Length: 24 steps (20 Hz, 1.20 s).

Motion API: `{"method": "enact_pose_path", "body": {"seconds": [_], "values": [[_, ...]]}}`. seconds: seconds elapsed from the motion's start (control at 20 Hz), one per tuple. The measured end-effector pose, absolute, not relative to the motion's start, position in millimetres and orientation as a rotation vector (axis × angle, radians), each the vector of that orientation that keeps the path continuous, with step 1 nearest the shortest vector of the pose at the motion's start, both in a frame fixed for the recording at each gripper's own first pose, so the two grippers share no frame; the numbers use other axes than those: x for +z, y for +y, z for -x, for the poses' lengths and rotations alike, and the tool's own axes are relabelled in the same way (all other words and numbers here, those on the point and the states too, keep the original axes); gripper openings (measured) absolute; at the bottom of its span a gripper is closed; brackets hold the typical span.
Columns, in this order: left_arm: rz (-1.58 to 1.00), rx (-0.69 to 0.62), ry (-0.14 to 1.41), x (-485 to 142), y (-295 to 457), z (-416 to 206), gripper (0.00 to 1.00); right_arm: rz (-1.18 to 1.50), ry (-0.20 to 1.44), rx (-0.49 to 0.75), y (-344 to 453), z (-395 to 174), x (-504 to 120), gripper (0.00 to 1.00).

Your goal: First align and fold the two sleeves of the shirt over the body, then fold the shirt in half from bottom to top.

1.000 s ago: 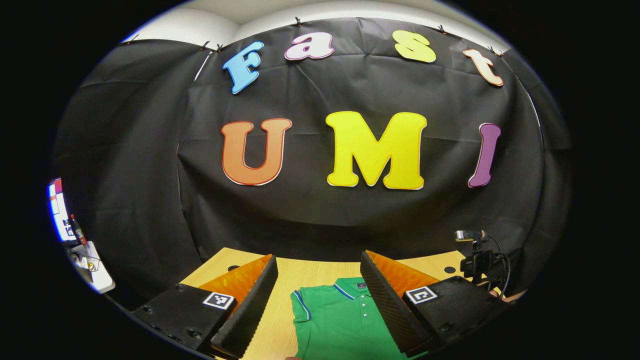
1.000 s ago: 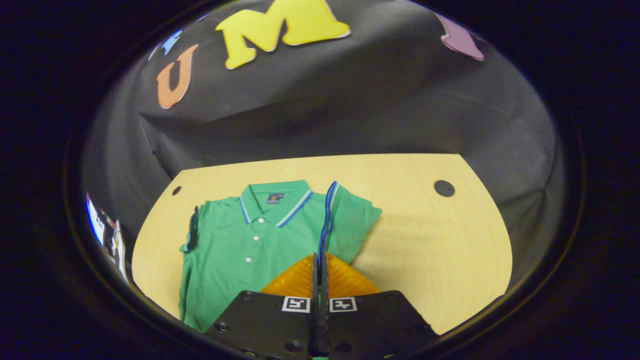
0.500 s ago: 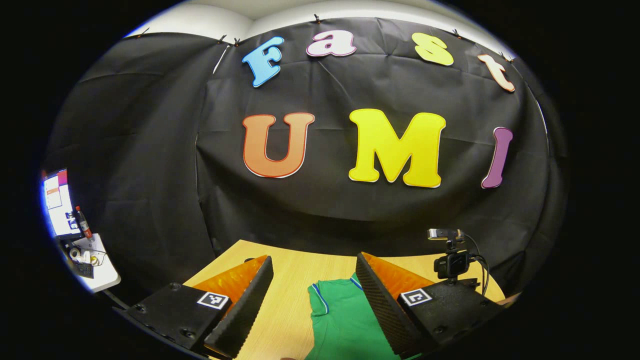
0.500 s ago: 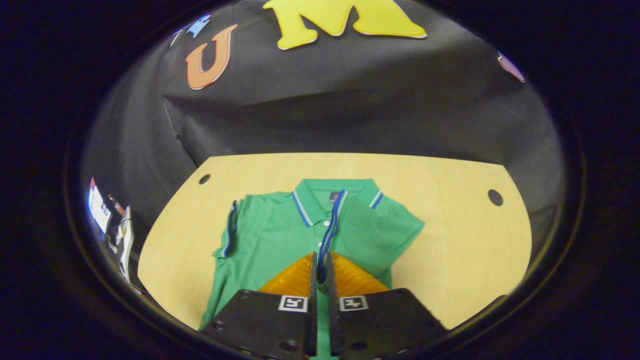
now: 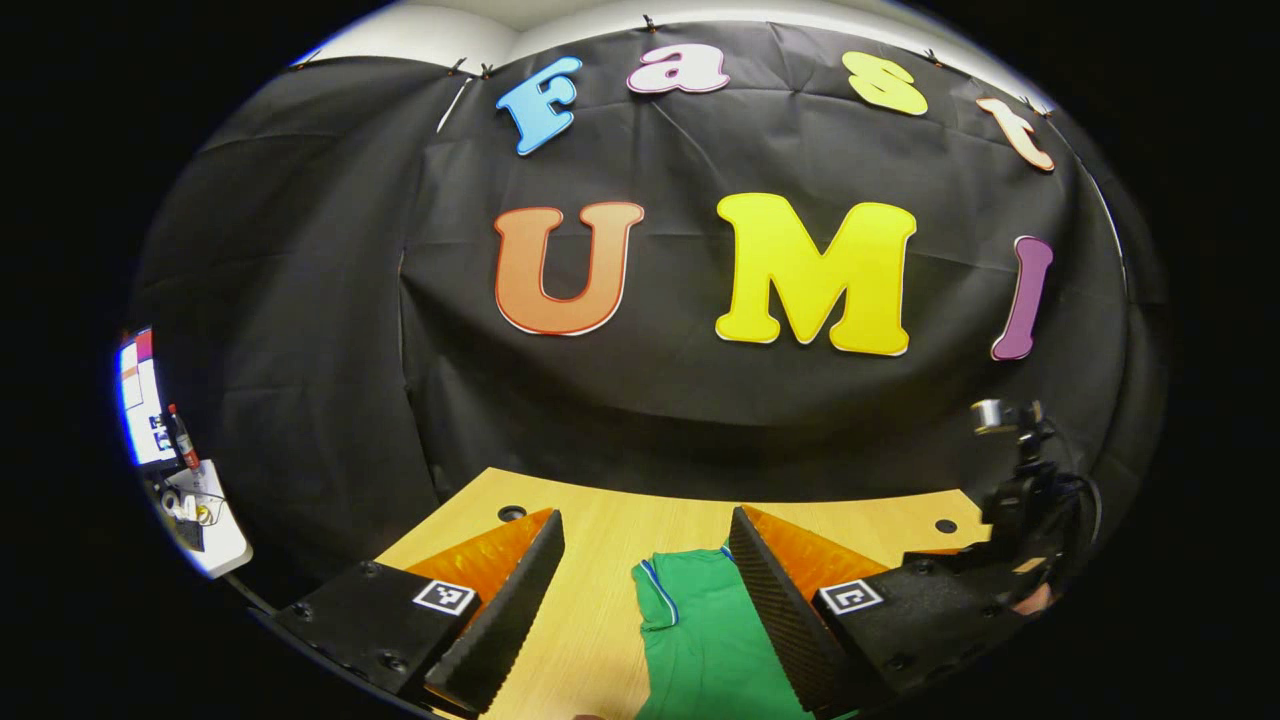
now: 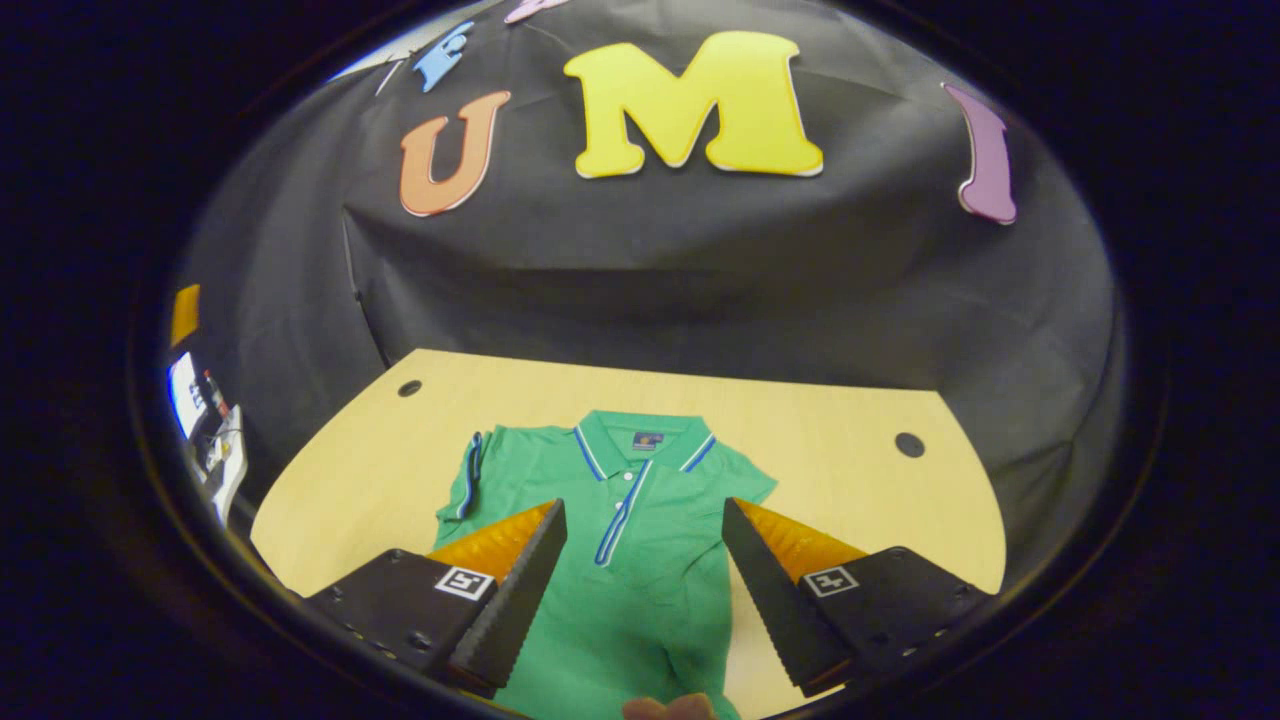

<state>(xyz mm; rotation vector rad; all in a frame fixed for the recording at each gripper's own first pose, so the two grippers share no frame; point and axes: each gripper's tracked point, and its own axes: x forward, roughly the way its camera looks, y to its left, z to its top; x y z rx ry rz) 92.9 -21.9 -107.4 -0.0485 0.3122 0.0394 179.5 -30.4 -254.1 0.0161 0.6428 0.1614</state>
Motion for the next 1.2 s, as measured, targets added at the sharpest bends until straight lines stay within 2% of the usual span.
{"method": "enact_pose_path", "body": {"seconds": [0.3, 0.45, 0.8, 0.85, 0.9, 1.2], "values": [[0.088, -0.047, 0.515, -172.2, -41.5, -126.4, 1.0, -0.016, 0.58, 0.103, -59.3, -126.8, -210.1, 0.96], [0.096, -0.07, 0.666, -215.5, -44.9, -141.0, 1.0, -0.03, 0.566, 0.085, -69.4, -109.9, -195.7, 0.96], [0.138, -0.092, 1.02, -336.6, -53.9, -155.8, 1.0, -0.036, 0.644, 0.044, -89.6, -82.8, -218.3, 0.96], [0.112, -0.09, 1.061, -353.9, -50.2, -158.5, 1.0, -0.044, 0.664, 0.041, -91.2, -80.2, -223.1, 0.92], [0.075, -0.084, 1.091, -367.1, -44.8, -162.9, 1.0, -0.045, 0.675, 0.036, -94.1, -79.1, -225.1, 0.97], [-0.035, -0.077, 1.17, -411.0, -36.2, -185.6, 1.0, -0.04, 0.709, 0.051, -94.1, -79.6, -236.0, 0.96]]}}
